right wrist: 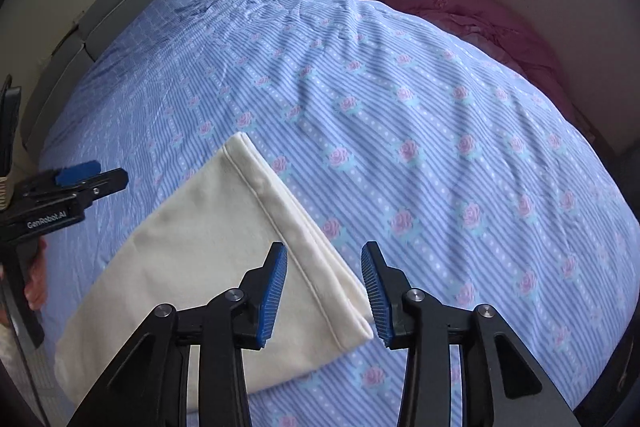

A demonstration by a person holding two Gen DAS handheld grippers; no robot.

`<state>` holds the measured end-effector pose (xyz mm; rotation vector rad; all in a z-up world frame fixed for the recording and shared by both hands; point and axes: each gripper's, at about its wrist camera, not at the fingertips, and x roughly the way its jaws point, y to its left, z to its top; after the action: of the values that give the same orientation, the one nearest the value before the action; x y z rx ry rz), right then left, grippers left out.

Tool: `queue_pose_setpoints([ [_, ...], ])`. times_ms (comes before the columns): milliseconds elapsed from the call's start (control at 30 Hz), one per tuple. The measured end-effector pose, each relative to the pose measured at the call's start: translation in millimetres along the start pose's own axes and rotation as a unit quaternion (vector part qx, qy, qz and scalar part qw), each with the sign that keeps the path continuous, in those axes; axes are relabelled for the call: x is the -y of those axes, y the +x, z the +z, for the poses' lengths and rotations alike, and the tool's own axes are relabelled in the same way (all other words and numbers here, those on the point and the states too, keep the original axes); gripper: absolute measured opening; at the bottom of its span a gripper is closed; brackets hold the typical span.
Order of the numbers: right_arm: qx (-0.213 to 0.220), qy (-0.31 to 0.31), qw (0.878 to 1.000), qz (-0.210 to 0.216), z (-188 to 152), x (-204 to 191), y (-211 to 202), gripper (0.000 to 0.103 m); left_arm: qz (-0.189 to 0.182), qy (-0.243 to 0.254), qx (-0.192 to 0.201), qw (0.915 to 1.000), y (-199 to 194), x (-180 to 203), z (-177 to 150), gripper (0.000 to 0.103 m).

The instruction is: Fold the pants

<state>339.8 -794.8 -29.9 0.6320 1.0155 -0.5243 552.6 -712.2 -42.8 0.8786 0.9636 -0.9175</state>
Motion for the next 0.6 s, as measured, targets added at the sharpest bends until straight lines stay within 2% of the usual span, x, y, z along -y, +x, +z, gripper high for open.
queue_pose_setpoints([
  [33,-0.004,0.009,1.000,-0.004,-7.6,4.5,0.4,0.040,0.005,0.024,-0.009,0.9997,10.3,9.0,1.9,0.073],
  [100,-0.019,0.035,0.999,0.001,-22.1,15.1,5.0,0.040,-0.003,0.036,-0.032,0.9988,31.3,17.9,3.4,0.073],
  [333,-0.073,0.118,0.990,0.019,-52.2,44.3,36.2,0.041,-0.036,-0.050,-0.093,0.9937,95.5,4.1,16.5,0.071],
  [400,-0.085,0.136,0.987,0.026,-57.2,47.9,42.9,0.041,-0.051,-0.076,-0.098,0.9910,104.7,-0.1,18.1,0.069],
  [500,-0.096,0.155,0.982,0.038,-62.7,49.1,50.4,0.041,-0.078,-0.103,-0.094,0.9872,108.9,-3.1,18.1,0.051],
  [567,-0.100,0.158,0.981,0.048,-64.7,47.3,54.9,0.041,-0.074,-0.103,-0.086,0.9882,107.5,-1.4,17.7,0.040],
  [600,-0.104,0.155,0.981,0.049,-65.8,45.9,57.3,0.040,-0.068,-0.098,-0.083,0.9894,107.6,-1.2,18.6,0.029],
])
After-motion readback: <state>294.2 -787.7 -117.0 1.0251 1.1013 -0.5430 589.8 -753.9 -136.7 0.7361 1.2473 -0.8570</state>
